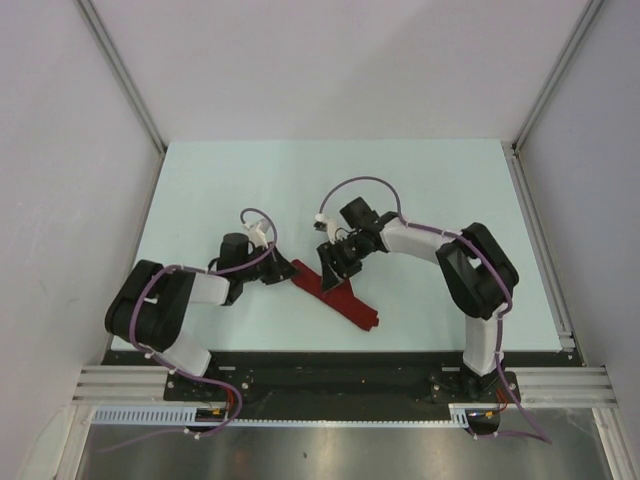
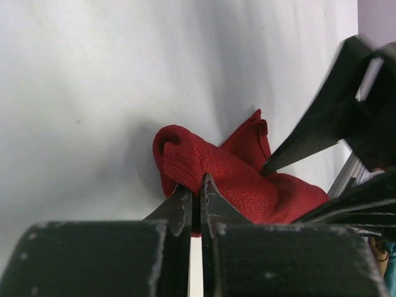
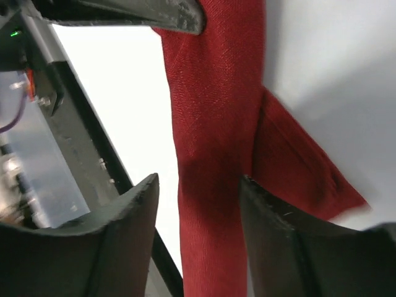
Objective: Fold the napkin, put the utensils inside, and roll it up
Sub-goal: Roll the napkin with the utensil
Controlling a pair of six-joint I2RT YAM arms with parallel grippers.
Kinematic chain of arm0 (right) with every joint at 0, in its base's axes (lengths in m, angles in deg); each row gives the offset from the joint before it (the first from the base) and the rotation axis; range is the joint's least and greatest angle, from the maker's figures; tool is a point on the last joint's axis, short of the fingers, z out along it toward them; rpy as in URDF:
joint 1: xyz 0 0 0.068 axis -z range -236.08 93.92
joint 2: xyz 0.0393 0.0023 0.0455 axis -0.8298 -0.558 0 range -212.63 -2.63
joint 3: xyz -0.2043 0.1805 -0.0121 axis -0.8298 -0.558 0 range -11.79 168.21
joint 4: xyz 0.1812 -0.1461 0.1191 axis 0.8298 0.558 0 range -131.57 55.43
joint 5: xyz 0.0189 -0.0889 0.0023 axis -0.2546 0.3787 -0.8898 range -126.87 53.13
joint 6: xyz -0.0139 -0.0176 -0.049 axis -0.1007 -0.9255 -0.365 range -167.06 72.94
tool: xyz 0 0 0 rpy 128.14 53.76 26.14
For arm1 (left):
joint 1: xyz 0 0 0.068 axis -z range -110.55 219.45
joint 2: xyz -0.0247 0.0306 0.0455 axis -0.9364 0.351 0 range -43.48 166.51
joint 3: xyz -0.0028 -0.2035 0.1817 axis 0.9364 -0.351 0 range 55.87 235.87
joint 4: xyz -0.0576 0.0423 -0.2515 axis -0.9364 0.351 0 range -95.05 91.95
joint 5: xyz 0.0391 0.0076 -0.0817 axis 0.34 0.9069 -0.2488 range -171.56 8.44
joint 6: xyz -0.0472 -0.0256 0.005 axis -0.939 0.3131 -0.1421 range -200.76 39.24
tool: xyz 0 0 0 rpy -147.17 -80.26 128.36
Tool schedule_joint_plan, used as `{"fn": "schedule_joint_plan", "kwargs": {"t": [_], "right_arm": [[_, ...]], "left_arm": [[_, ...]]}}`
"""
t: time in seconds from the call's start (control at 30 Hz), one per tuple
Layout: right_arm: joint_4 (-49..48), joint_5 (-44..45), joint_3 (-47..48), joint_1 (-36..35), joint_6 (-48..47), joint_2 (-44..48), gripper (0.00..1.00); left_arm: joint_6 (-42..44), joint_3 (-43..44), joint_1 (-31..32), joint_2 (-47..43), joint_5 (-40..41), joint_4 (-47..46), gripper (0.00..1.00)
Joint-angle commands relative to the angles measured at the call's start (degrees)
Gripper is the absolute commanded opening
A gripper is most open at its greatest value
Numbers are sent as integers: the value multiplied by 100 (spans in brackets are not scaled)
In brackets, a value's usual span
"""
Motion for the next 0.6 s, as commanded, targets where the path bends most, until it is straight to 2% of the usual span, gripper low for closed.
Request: {"fn": "schedule_joint_plan", "kwargs": {"t": [0.0, 0.03, 0.07, 0.13, 0.17, 0.27, 0.37, 0.57], "right_arm": [[521, 1536, 455, -493, -171, 815, 61], [513, 1896, 446, -670, -171, 947, 61], [513, 2674, 428, -828, -163, 1000, 61], [487, 3390, 393, -1345, -346, 1062, 61], [443, 4124, 315, -1496, -365, 1080, 61], [144, 5068, 95, -2042, -514, 1106, 62], [117, 5502, 94, -2262, -602, 896, 62], [100, 5617, 42, -2377, -690, 579, 59]], "left_arm": [[-27, 306, 67, 108, -184, 60, 0], [-9, 376, 67, 152, -183, 148, 0], [0, 402, 67, 169, -166, 201, 0], [26, 481, 67, 222, -148, 332, 0], [43, 499, 67, 240, -139, 377, 0], [87, 561, 67, 258, -104, 491, 0], [105, 578, 67, 284, -104, 544, 0], [105, 622, 67, 266, -104, 588, 0]]}}
